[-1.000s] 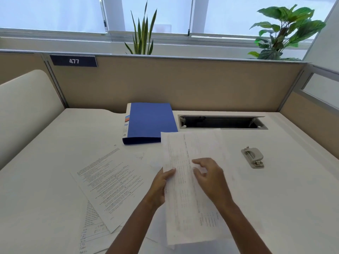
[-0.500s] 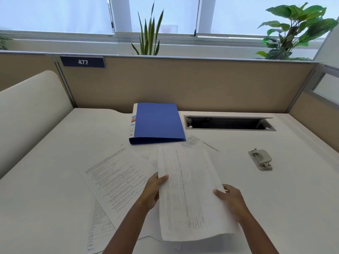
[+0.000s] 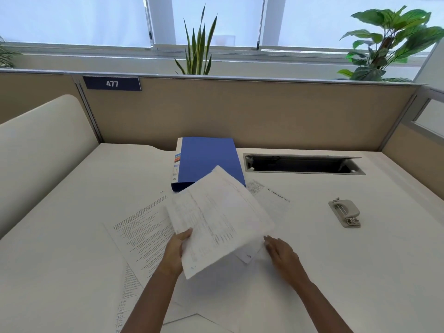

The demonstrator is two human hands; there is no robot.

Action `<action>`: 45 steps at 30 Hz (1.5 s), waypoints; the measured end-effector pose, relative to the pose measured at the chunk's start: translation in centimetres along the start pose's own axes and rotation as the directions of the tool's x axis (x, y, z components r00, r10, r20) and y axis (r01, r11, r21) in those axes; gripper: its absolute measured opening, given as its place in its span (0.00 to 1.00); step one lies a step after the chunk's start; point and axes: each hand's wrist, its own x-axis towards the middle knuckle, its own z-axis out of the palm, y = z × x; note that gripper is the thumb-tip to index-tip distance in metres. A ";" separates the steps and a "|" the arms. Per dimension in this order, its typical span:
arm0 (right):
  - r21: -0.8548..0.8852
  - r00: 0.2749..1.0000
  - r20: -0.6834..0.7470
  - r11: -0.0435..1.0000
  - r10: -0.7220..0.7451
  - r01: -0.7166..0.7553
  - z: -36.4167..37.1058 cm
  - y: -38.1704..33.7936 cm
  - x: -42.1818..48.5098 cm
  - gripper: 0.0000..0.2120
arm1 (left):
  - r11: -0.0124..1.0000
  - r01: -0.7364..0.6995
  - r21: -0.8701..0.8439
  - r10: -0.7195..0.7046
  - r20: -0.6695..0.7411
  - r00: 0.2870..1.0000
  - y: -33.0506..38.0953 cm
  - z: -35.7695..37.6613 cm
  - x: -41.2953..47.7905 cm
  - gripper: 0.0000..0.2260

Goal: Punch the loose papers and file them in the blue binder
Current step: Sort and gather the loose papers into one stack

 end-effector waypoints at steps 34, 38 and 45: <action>-0.096 0.780 -0.255 0.787 0.572 -0.609 -3.3 1.9 0.1 0.39 | 0.970 -0.062 0.233 0.088 -0.102 0.991 -1.3 -1.1 0.0 0.19; -0.195 0.787 -0.227 0.765 0.574 -0.614 -2.6 1.2 -0.2 0.52 | 0.951 -0.086 0.296 0.118 -0.093 0.989 -1.5 -1.0 0.0 0.18; 0.160 0.782 -0.154 0.796 0.604 -0.584 -3.7 1.4 -0.1 0.43 | 0.920 -0.079 0.384 0.131 -0.112 0.985 -2.3 -1.2 0.3 0.18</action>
